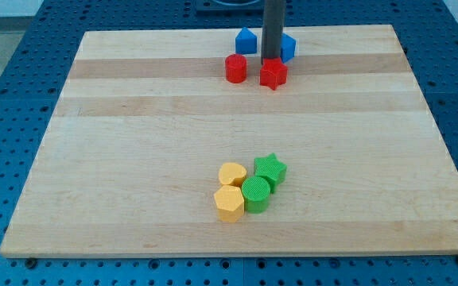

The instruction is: Move the red star to the right

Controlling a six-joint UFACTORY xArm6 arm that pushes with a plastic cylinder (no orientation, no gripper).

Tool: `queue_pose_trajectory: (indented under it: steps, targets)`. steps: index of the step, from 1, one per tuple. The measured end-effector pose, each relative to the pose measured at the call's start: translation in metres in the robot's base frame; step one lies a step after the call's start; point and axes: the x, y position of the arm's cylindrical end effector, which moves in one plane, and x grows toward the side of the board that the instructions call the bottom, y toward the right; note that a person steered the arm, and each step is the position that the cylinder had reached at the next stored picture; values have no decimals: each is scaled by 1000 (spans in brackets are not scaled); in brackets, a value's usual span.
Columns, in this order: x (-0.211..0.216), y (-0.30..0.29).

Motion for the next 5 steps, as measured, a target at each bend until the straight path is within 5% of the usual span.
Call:
queue_pose_trajectory:
  steps: [2, 5]
  targets:
    - [3, -41]
    - [39, -6]
